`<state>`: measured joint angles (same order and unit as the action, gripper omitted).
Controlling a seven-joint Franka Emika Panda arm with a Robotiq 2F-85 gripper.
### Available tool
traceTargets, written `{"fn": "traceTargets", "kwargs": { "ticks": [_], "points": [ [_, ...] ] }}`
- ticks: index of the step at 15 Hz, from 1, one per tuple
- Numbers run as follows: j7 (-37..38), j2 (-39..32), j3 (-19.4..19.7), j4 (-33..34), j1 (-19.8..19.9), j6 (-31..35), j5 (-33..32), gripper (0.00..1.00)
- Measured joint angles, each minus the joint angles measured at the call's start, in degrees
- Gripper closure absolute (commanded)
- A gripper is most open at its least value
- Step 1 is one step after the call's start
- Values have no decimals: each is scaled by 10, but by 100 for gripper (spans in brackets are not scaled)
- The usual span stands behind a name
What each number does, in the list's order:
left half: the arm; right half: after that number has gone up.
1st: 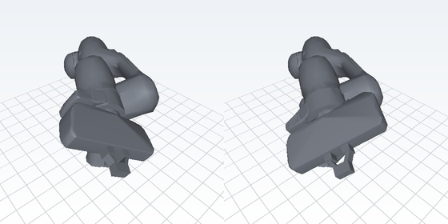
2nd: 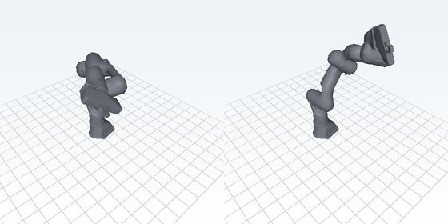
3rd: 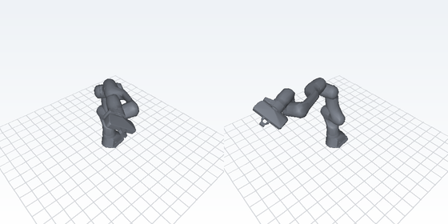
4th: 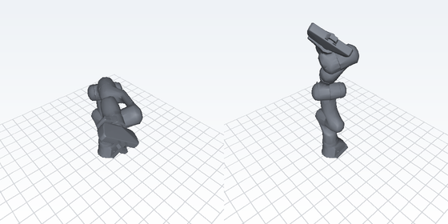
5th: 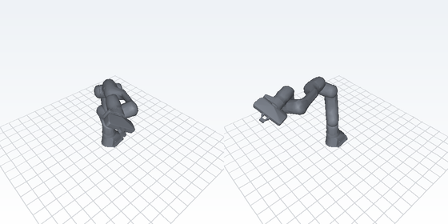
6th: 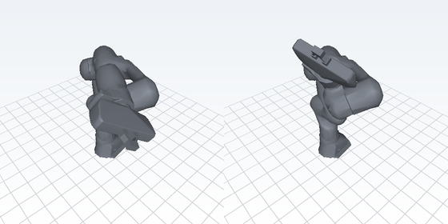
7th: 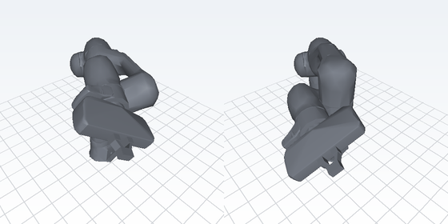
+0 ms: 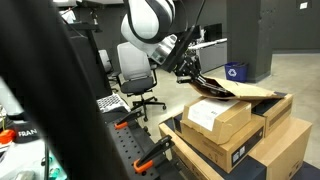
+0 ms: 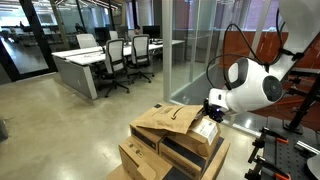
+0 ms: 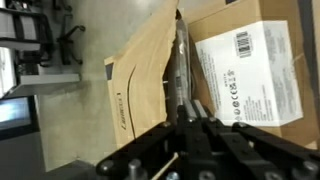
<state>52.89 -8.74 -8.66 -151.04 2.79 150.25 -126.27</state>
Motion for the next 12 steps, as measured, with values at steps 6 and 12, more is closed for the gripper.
{"fn": "traceTargets", "kwargs": {
  "ticks": [6,12],
  "points": [
    [0,0,0,4,-1,0,0,100],
    [0,0,0,7,-3,0,0,100]
  ]
}}
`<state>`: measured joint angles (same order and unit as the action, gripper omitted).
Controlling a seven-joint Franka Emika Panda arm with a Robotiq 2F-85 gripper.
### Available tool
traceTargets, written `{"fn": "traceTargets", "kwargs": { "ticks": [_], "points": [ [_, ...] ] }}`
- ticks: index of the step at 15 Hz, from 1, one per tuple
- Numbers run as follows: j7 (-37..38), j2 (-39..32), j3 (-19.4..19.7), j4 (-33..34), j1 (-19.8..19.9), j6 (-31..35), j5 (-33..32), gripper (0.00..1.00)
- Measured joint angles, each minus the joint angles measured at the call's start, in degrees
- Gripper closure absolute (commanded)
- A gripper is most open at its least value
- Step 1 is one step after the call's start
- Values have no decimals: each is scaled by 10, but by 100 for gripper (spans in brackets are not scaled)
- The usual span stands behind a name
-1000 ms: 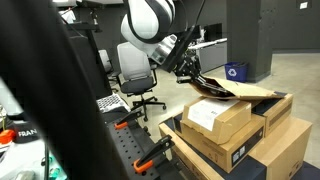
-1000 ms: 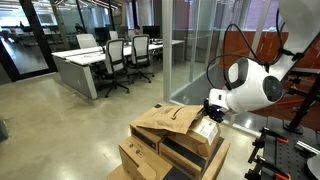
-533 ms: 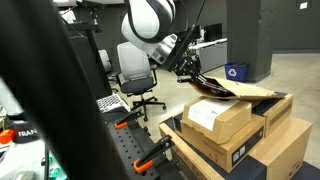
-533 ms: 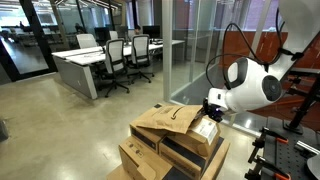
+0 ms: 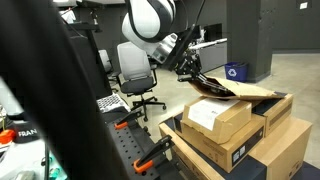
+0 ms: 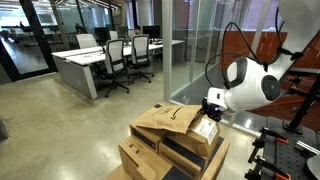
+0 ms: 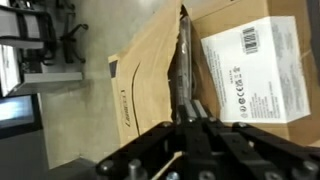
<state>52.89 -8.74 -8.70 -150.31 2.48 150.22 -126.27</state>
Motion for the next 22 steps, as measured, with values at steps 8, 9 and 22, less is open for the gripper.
{"fn": "traceTargets", "kwargs": {
  "ticks": [8,9,22],
  "points": [
    [0,0,-1,1,-5,-2,0,100],
    [0,0,-2,1,-6,-2,0,100],
    [8,17,-3,-9,-9,-2,-10,100]
  ]
}}
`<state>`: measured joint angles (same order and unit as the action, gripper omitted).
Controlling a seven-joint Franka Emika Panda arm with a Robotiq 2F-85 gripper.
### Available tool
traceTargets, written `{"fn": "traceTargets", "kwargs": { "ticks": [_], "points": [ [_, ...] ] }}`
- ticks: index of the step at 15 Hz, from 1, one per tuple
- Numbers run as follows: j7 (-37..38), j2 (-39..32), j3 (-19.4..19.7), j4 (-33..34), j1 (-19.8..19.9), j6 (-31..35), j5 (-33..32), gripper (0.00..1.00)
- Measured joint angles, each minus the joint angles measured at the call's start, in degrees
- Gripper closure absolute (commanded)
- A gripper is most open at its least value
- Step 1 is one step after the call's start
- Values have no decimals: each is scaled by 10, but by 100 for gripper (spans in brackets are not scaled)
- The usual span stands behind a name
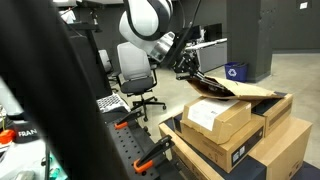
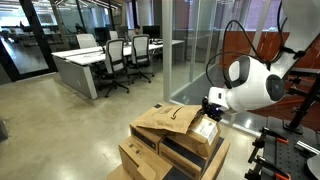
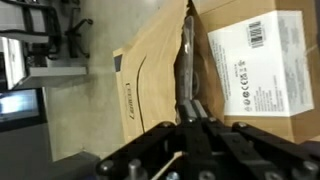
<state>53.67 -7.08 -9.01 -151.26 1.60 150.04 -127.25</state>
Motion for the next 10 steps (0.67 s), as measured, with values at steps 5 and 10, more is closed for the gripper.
{"fn": "traceTargets", "kwargs": {
  "ticks": [5,10],
  "points": [
    [16,18,0,-16,-6,0,-13,100],
    [32,54,2,-52,-9,0,-25,100]
  ]
}}
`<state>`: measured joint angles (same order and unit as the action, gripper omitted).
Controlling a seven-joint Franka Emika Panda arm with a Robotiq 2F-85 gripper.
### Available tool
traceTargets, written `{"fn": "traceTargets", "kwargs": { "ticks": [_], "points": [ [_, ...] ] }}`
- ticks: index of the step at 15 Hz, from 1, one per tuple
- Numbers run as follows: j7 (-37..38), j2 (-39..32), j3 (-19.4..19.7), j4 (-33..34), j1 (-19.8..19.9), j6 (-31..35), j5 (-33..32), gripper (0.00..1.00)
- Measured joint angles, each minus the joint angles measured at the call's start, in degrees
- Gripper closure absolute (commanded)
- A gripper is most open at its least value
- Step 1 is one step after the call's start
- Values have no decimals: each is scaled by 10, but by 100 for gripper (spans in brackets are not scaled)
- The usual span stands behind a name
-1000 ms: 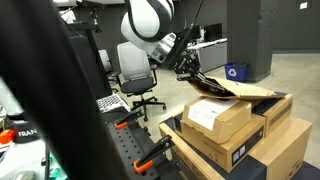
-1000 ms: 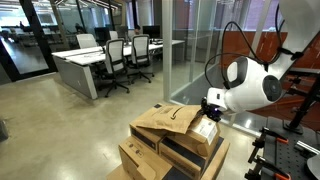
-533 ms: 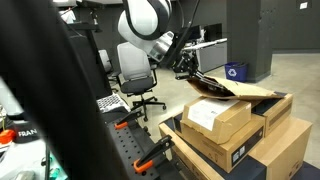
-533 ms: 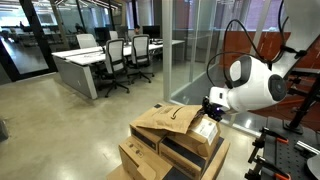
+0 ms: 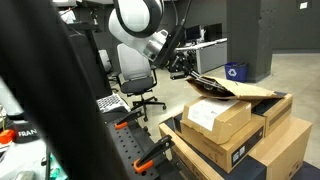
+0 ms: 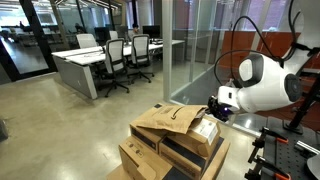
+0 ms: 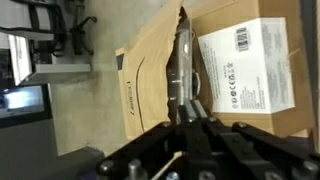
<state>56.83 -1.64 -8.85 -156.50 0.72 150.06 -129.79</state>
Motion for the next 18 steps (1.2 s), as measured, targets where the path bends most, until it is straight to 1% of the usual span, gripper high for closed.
{"fn": "traceTargets", "kwargs": {
  "ticks": [7,10,12,16,18],
  "points": [
    [4,21,9,-13,-17,0,0,100],
    [4,4,9,20,-30,3,-5,100],
    [4,-14,11,48,-31,5,-17,100],
    [6,-17,15,42,-27,5,-25,100],
    [6,-30,13,59,-30,1,-23,100]
  ]
}}
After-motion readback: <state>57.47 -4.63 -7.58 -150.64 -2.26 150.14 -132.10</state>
